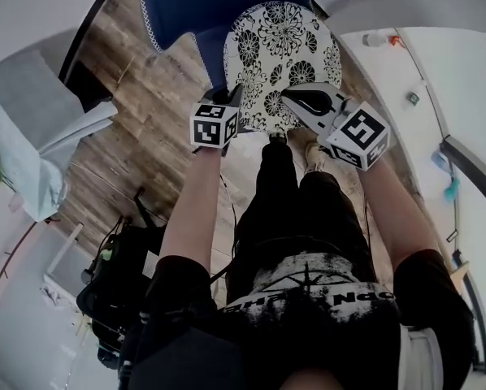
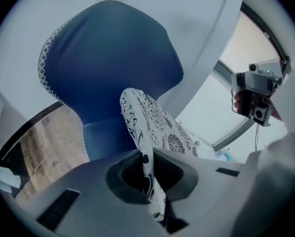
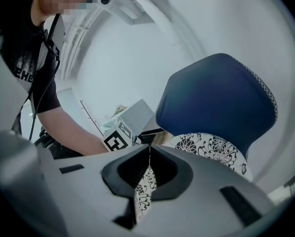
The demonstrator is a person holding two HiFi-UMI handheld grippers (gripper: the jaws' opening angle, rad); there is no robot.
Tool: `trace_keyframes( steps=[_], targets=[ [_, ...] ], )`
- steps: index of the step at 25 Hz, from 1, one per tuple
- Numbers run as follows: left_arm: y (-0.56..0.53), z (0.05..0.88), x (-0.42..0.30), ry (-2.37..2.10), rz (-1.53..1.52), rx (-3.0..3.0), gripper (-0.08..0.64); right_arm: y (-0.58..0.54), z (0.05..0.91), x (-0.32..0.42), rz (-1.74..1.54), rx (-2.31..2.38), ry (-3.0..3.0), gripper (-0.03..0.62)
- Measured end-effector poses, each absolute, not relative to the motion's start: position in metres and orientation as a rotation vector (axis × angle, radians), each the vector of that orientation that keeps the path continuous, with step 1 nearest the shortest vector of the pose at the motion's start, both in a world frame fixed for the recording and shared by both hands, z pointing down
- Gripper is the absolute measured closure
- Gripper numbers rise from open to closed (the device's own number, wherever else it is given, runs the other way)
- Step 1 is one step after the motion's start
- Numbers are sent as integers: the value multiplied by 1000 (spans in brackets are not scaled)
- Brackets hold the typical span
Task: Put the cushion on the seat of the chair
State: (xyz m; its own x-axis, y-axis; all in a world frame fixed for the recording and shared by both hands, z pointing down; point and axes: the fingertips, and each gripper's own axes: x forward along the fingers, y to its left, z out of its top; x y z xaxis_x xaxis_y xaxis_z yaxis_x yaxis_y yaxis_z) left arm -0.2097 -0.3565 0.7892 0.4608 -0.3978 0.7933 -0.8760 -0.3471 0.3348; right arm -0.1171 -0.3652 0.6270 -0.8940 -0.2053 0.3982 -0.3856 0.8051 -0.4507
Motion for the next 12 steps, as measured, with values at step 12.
trace_keyframes(
  steps=[12],
  targets=[
    [-343,861,-267,-1181,709,1743,537,-373,677,-134,779,446,-2657,574]
  ],
)
